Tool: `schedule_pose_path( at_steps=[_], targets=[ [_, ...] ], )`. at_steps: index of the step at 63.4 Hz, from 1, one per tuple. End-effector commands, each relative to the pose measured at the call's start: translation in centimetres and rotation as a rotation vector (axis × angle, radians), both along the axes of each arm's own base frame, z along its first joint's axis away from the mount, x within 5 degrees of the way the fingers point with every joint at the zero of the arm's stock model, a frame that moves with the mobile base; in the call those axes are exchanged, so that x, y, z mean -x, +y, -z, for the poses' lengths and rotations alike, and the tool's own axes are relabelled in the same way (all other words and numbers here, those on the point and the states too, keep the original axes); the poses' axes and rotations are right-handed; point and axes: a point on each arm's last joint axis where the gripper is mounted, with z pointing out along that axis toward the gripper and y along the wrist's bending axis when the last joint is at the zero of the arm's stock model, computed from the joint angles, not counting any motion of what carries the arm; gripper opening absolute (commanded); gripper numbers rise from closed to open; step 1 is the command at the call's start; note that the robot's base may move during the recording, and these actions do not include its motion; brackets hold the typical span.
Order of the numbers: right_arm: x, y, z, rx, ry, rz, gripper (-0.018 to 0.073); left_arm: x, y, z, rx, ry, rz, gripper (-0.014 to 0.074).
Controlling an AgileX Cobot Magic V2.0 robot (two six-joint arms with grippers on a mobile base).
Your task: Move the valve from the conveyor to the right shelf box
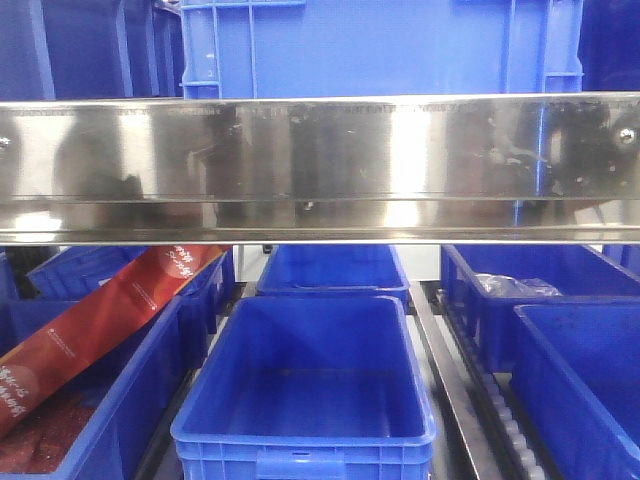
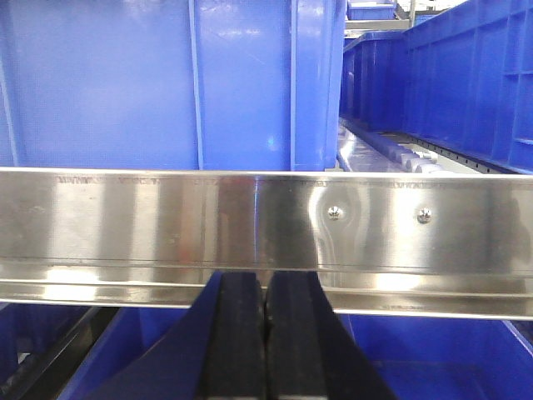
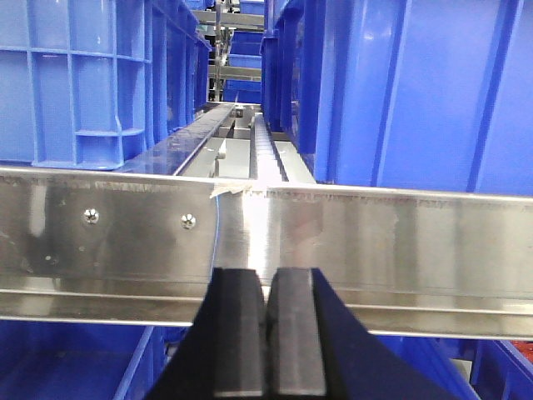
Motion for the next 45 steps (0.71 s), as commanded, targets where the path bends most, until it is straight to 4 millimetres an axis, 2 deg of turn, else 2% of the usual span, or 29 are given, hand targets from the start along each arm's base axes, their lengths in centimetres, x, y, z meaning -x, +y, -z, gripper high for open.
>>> schedule_pose_path(
  at_steps=[1, 45],
  targets=[
    [0.02, -0.04, -0.16, 0.008, -0.026, 0.006, -0.0162, 0.05, 0.03, -0.2, 0.001, -0.02, -0.005, -0.0111],
    [0.02, -0.04, -0.16, 0.008, -0.026, 0.006, -0.0162, 0.05, 0.03, -0.2, 0.001, -0.02, -0.005, -0.0111]
  ],
)
